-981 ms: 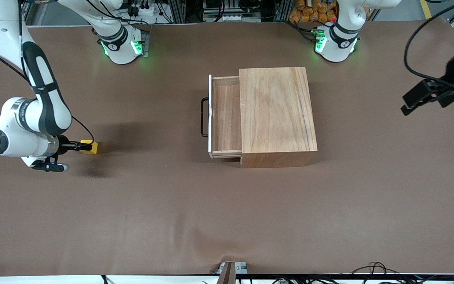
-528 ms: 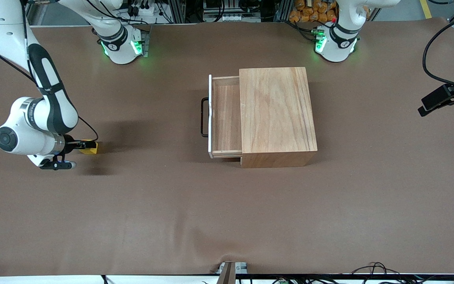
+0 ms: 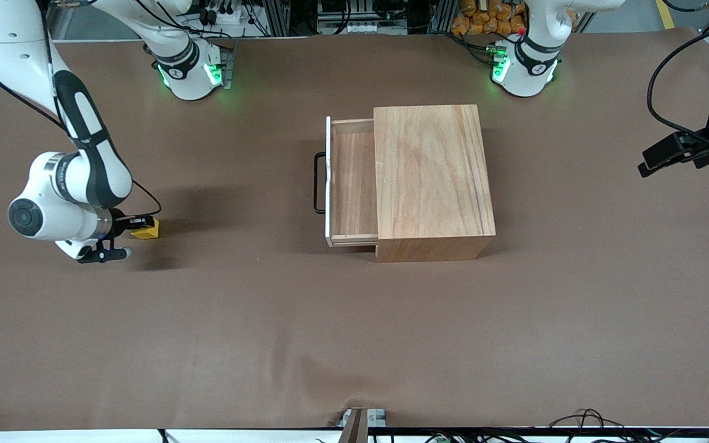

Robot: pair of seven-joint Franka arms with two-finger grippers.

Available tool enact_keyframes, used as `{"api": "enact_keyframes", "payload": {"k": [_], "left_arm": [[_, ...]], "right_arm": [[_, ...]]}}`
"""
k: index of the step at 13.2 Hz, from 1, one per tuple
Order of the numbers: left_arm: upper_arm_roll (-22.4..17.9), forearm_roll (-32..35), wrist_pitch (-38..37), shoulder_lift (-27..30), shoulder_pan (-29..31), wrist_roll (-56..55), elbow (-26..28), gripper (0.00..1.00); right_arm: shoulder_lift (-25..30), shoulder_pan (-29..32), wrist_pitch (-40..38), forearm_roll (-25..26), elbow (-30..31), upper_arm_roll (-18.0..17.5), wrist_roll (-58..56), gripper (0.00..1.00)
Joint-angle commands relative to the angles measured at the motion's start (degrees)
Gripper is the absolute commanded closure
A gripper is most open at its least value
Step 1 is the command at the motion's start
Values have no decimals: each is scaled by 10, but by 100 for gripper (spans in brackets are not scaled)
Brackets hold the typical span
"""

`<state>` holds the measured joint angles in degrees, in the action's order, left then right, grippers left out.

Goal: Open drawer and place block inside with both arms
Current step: 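Grasp the yellow cube with the right gripper, then carry the yellow cube with the right gripper over the open drawer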

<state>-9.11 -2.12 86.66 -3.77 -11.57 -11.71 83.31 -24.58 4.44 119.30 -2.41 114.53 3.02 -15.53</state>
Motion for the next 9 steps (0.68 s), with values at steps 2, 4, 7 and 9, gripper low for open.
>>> {"api": "enact_keyframes", "payload": {"k": [2, 4, 7, 9], "left_arm": [[7, -2, 42, 15, 2, 20, 26, 0], [7, -1, 42, 14, 6, 46, 23, 0], [8, -1, 39, 16, 15, 92, 22, 0], [59, -1, 36, 17, 71, 99, 24, 0]], "right_arm": [[6, -42, -183, -27, -143, 0, 9, 100], [5, -87, -288, -76, -237, -3, 79, 100], [7, -182, -317, -113, -300, -24, 180, 100], [4, -234, -312, -115, -313, -45, 297, 100]]}}
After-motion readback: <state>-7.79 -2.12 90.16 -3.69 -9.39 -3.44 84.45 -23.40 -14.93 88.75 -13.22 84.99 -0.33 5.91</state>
